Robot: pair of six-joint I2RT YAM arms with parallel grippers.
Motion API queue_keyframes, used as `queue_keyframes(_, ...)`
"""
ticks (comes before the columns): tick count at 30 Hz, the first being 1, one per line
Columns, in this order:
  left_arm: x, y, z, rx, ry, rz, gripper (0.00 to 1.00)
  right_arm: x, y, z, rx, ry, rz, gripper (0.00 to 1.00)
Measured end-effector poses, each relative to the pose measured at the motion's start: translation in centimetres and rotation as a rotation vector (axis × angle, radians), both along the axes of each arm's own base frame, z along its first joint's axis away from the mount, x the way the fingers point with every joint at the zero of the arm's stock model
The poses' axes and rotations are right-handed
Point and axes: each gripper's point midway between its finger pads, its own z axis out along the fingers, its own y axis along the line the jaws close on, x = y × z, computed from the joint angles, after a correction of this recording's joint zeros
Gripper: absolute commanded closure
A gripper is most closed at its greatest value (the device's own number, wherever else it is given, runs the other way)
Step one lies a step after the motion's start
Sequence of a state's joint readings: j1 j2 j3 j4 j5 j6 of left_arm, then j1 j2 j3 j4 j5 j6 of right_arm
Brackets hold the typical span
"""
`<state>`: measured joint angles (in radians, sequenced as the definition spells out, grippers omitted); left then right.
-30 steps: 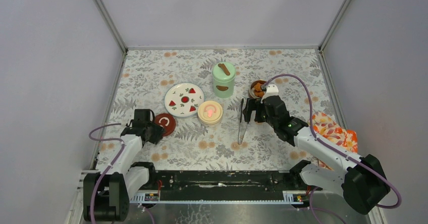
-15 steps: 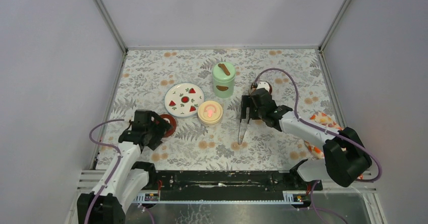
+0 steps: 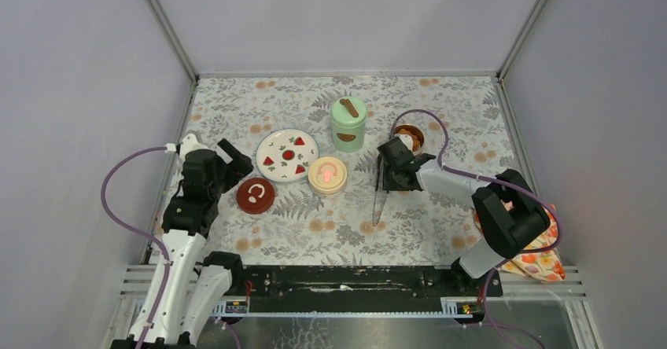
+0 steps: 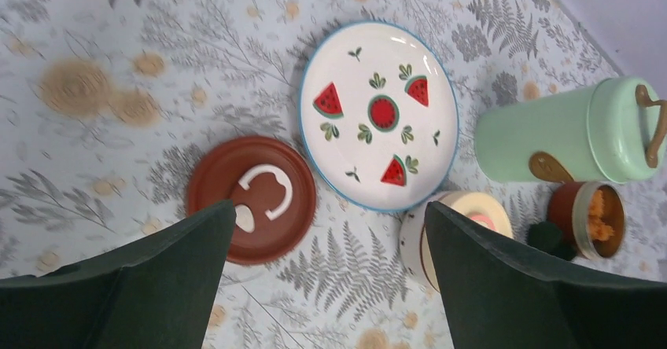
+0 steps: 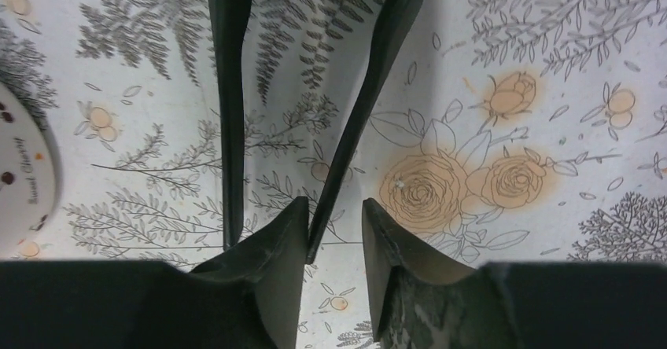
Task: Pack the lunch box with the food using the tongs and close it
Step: Move the clamp to the center of the board.
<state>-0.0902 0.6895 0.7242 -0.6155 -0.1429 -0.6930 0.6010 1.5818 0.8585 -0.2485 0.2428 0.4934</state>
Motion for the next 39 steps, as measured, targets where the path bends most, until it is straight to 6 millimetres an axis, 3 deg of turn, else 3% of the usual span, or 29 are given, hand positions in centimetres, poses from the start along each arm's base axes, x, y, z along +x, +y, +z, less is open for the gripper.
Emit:
queue_keyframes(5, 0.9, 1.3, 1.3, 0.113, -0.067, 0.006, 0.02, -1.1, -0.9, -0.6, -0.024, 0.050, -0.046, 0.84)
queue_keyframes(9, 1.3, 1.2, 2.4, 0.184, -0.107, -0.027, 0.02, -2.6, -3.2, -0.6, -0.069, 0.065, -0.111, 0.94)
queue_keyframes(14, 1.0, 1.2, 3.7, 0.268, -0.153, -0.043, 0.01, -4.2, -9.0, 0.0, -0.119, 0.087, -0.262, 0.97)
queue_keyframes(20, 0.6, 1.2, 4.4, 0.315, -0.177, -0.052, 0.02, -3.1, -16.2, 1.0, -0.136, 0.071, -0.495, 0.97)
queue_keyframes(22, 0.5, 1.2, 4.5, 0.322, -0.180, -0.054, 0.02, -2.6, -17.9, 0.8, -0.144, 0.072, -0.547, 0.93)
queue_keyframes(24, 0.5, 1.2, 4.5, 0.326, -0.183, -0.054, 0.02, -2.1, -19.2, 0.5, -0.152, 0.081, -0.582, 0.77)
queue_keyframes(29, 0.4, 1.3, 4.5, 0.333, -0.183, -0.056, 0.02, -0.2, -21.1, 1.0, -0.161, 0.066, -0.610, 0.53)
queue_keyframes(35, 0.4, 1.2, 4.5, 0.334, -0.182, -0.059, 0.01, 4.6, -20.4, 5.5, -0.107, -0.061, -0.542, 0.39)
queue_keyframes(39, 0.5, 1.2, 4.5, 0.335, -0.179, -0.059, 0.02, 7.8, -18.2, 8.0, 0.000, -0.129, -0.416, 0.38)
